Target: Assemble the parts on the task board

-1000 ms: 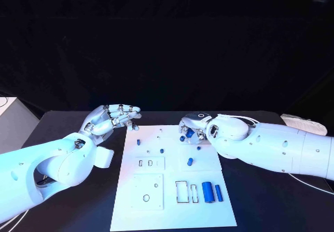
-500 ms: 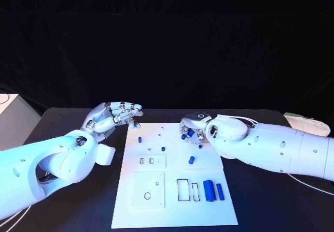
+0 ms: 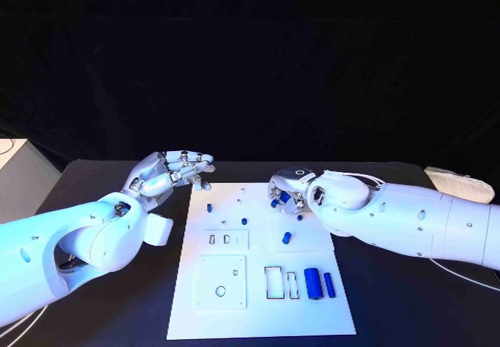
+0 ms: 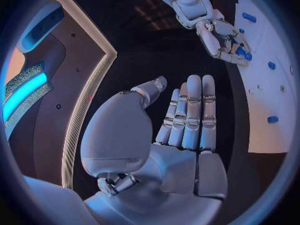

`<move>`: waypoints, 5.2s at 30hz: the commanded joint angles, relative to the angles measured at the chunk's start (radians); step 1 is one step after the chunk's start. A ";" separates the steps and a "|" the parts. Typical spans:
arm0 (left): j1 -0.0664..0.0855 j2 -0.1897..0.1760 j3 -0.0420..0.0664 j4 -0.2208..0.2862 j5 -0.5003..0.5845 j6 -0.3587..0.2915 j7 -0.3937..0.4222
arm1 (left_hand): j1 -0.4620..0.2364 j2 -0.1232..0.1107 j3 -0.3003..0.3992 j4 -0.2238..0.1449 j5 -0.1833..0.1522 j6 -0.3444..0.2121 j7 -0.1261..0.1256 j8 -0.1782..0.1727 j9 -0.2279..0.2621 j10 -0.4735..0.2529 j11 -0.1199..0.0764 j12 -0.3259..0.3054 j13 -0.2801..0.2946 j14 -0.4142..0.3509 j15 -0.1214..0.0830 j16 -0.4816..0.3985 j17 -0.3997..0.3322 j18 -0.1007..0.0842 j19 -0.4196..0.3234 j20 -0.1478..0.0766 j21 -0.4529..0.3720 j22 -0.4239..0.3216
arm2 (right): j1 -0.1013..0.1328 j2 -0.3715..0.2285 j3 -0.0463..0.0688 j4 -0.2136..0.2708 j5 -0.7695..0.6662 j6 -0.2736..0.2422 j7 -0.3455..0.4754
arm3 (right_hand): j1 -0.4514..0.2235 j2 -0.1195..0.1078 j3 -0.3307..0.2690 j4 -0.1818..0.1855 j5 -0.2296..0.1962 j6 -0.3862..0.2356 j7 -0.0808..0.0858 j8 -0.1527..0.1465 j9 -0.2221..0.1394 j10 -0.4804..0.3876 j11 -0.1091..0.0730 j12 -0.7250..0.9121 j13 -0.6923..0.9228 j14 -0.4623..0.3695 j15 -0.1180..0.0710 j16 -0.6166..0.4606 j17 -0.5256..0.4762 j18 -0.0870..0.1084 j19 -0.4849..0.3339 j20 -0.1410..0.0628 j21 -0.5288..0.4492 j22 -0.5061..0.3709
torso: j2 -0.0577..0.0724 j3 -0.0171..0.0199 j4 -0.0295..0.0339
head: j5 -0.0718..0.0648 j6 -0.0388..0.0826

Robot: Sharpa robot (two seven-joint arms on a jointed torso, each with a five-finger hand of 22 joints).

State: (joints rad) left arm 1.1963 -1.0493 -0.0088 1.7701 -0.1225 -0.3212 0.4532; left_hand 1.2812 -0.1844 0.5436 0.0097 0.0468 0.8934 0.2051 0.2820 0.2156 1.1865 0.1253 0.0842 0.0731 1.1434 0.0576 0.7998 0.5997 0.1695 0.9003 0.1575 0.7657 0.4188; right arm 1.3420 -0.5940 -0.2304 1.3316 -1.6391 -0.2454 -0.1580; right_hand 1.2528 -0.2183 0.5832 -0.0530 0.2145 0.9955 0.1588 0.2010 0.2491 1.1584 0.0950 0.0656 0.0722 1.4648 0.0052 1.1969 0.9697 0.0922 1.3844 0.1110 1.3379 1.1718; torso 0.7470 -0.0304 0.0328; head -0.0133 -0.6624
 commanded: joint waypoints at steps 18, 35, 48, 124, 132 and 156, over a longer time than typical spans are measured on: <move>0.002 0.006 0.001 -0.007 0.008 0.030 -0.001 | -0.001 0.008 0.000 0.002 0.003 -0.005 0.001 -0.007 0.001 -0.006 0.006 -0.006 0.001 -0.013 0.000 0.006 0.003 0.010 -0.009 0.000 0.007 0.003 | -0.011 0.017 -0.001 -0.010 -0.014 0.009 -0.027 | -0.006 0.024 0.020 0.017 -0.010 0.020 -0.006 0.016 0.015 0.028 -0.005 0.002 0.003 0.005 0.000 0.016 0.002 -0.015 0.006 -0.002 0.008 0.010 | 0.001 0.0003 -0.0006 | 0.005 -0.009; 0.002 0.005 0.001 -0.015 0.013 0.033 -0.001 | 0.002 0.010 0.002 0.001 0.003 -0.005 0.002 -0.008 0.001 -0.007 0.006 -0.007 0.001 -0.014 0.000 0.007 0.003 0.010 -0.010 0.000 0.009 0.004 | -0.011 0.004 0.000 0.022 -0.056 -0.111 -0.087 | 0.050 0.056 0.083 -0.010 -0.053 0.056 -0.018 0.056 0.063 0.091 -0.022 0.004 0.011 0.003 -0.015 0.041 0.007 -0.022 0.021 -0.015 0.033 0.055 | -0.001 -0.0008 -0.0008 | 0.006 -0.009; 0.002 0.006 0.001 -0.015 0.018 0.031 0.000 | 0.003 0.014 0.003 0.002 0.003 -0.005 0.002 -0.008 0.001 -0.008 0.007 -0.007 0.001 -0.016 0.000 0.008 0.004 0.010 -0.011 0.000 0.011 0.005 | 0.000 0.061 0.003 0.014 -0.068 -0.183 -0.116 | 0.051 0.057 0.084 -0.013 -0.059 0.065 -0.020 0.066 0.075 0.104 -0.025 0.004 0.013 0.006 -0.017 0.050 0.014 -0.026 0.030 -0.017 0.046 0.077 | 0.001 -0.0024 0.0030 | 0.003 0.003; 0.017 0.019 0.002 -0.015 0.021 0.047 -0.003 | 0.005 0.016 0.004 0.002 0.003 -0.006 0.003 -0.009 0.001 -0.009 0.007 -0.008 0.001 -0.021 0.001 0.007 0.004 0.010 -0.015 0.001 0.014 0.008 | -0.011 0.227 0.004 -0.166 -0.026 -0.203 -0.115 | 0.008 -0.004 0.093 -0.006 -0.118 -0.047 0.019 0.008 0.084 -0.030 0.014 -0.006 -0.009 -0.050 0.014 -0.052 -0.158 0.010 -0.071 0.007 -0.078 -0.101 | 0.031 -0.0119 0.0166 | 0.015 -0.020; 0.017 0.016 0.002 -0.016 0.021 0.047 -0.003 | 0.005 0.017 0.004 0.002 0.003 -0.006 0.003 -0.009 0.002 -0.010 0.008 -0.008 0.002 -0.023 0.001 0.007 0.004 0.010 -0.017 0.001 0.017 0.009 | -0.011 0.195 0.004 -0.135 -0.015 -0.230 -0.105 | 0.264 -0.001 -0.380 0.254 -0.138 -0.191 -0.019 -0.099 0.051 -0.262 0.031 0.018 -0.007 -0.098 0.024 -0.295 -0.439 0.073 -0.186 0.017 -0.453 -0.503 | 0.030 -0.0111 0.0156 | 0.017 -0.020; 0.016 0.017 0.001 -0.042 0.026 0.055 0.000 | 0.007 0.019 0.005 0.001 0.003 -0.006 0.003 -0.009 0.002 -0.010 0.007 -0.008 0.002 -0.024 0.001 0.008 0.004 0.011 -0.019 0.002 0.018 0.010 | 0.013 -0.198 0.055 0.156 0.265 -0.219 -0.082 | 0.231 -0.044 -0.339 0.318 -0.021 -0.069 -0.024 -0.039 0.053 0.172 -0.048 0.873 0.760 0.019 -0.036 0.118 0.095 -0.017 0.021 -0.037 -0.040 0.044 | 0.022 -0.0122 -0.0012 | 0.006 -0.007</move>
State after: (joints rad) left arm 1.2115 -1.0346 -0.0082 1.7280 -0.1026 -0.2872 0.4451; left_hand 1.2895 -0.1762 0.5436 0.0097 0.0468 0.8934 0.2051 0.2786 0.2165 1.1795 0.1323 0.0810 0.0737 1.1272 0.0591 0.8036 0.6025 0.1693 0.8898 0.1609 0.7804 0.4279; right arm 1.3551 -0.7905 -0.1760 1.4902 -1.4718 -0.5287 -0.2614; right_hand 1.4850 -0.2638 0.2529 0.2671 0.1903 0.9359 0.1311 0.1583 0.3007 1.3247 0.0500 0.7704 0.7129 1.4633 -0.0322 1.2979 1.0417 0.0842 1.4013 0.0734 1.2867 1.2013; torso 0.7689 -0.0437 0.0335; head -0.0079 -0.6718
